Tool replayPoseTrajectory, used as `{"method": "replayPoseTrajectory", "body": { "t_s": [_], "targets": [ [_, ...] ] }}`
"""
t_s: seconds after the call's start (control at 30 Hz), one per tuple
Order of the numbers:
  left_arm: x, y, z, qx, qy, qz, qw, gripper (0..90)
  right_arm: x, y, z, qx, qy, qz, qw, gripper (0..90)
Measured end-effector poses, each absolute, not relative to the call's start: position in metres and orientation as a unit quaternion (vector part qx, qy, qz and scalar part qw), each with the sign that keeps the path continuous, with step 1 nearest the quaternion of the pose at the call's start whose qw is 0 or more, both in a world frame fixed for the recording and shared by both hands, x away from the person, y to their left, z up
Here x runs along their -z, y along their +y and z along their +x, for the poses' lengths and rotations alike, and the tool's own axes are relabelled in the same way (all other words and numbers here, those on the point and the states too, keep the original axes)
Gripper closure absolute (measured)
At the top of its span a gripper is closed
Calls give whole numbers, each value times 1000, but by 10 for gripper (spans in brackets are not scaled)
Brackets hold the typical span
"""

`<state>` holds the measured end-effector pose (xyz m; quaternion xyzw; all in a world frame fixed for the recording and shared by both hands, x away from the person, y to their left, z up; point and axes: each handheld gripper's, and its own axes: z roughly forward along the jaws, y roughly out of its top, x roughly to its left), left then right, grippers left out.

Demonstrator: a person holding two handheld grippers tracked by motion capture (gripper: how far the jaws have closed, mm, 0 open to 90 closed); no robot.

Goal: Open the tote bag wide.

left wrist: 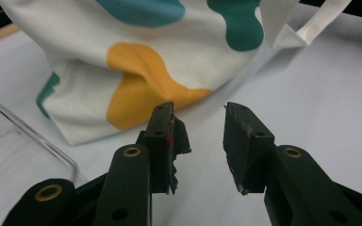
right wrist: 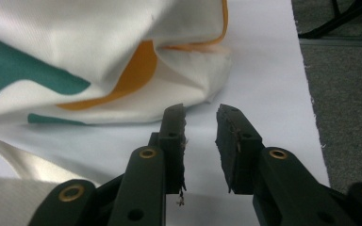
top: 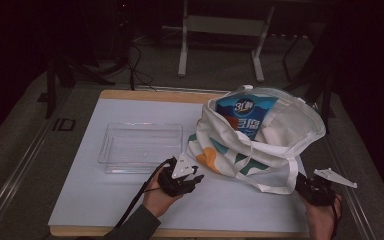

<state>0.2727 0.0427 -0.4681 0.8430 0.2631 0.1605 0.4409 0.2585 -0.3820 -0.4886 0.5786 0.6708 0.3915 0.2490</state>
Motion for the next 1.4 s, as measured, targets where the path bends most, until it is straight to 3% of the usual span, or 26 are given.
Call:
{"method": "replayPoseTrajectory", "body": {
  "t_s": [0.17,0.4,0.93,1.4],
  "targets": [
    [457,45,281,-165,261,840,445,629,479,-382,256,-402,668,575,247,703],
    [442,48,293,-179,256,836,451,612,466,-386,259,-436,653,576,226,569],
    [422,53,334,-190,272,831,448,590,457,-386,275,-467,650,569,189,453],
    [410,47,379,-208,261,826,454,550,450,-388,296,-482,648,564,173,495]
  ]
}}
